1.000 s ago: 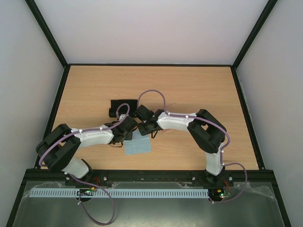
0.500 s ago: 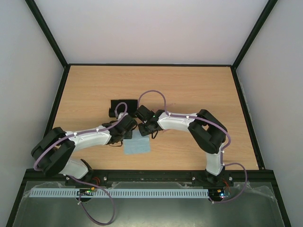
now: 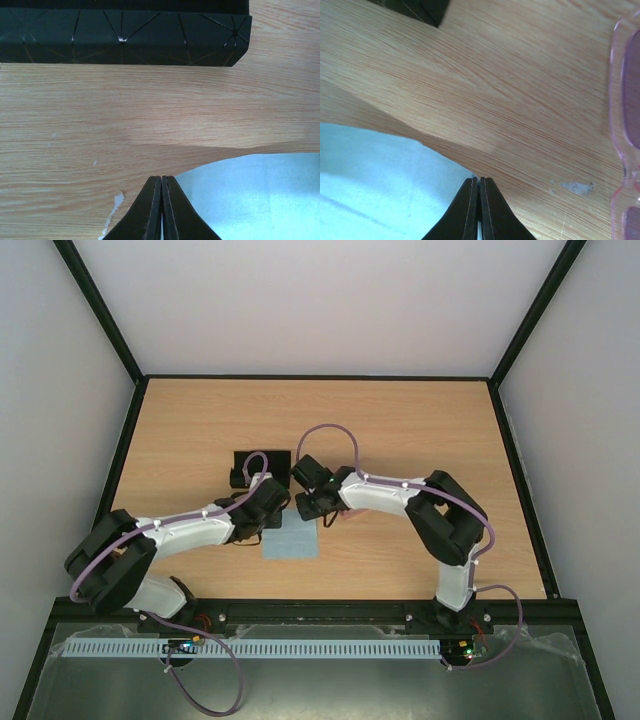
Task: Organize the sunglasses
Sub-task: Fold the glasses cleaning cloth at the center of the board.
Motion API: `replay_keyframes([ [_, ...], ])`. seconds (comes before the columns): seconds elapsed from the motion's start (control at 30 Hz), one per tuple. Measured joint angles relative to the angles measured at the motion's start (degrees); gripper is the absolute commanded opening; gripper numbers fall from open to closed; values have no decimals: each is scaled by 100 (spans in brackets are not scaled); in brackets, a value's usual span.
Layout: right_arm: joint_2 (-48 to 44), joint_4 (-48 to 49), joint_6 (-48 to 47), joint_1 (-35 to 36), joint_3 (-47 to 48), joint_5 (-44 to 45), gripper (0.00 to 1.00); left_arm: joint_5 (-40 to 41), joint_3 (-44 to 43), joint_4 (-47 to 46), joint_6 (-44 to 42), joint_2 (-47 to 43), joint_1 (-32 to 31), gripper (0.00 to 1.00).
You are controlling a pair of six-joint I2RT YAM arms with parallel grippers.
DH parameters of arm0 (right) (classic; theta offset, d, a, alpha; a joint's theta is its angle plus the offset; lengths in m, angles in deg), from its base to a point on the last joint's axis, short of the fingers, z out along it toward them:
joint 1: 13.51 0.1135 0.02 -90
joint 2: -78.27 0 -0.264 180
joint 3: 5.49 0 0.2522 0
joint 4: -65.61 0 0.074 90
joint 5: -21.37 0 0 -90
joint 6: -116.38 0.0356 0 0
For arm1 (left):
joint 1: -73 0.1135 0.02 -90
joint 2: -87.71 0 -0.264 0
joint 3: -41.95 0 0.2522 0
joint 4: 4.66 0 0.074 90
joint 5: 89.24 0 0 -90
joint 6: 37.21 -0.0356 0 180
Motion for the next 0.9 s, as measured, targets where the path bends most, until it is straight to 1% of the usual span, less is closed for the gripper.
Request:
replay_keyframes([
  [0.2, -372, 94, -72, -9, -192, -101, 4, 0, 20, -101, -2, -146, 15, 2],
  [0.57, -691, 210, -260, -4, -708, -326, 4, -59, 376, -234, 7, -621, 15, 2],
  [0.9, -1014, 247, -302, 201, -811, -376, 4, -155, 581, -199, 72, -1080, -4, 2],
])
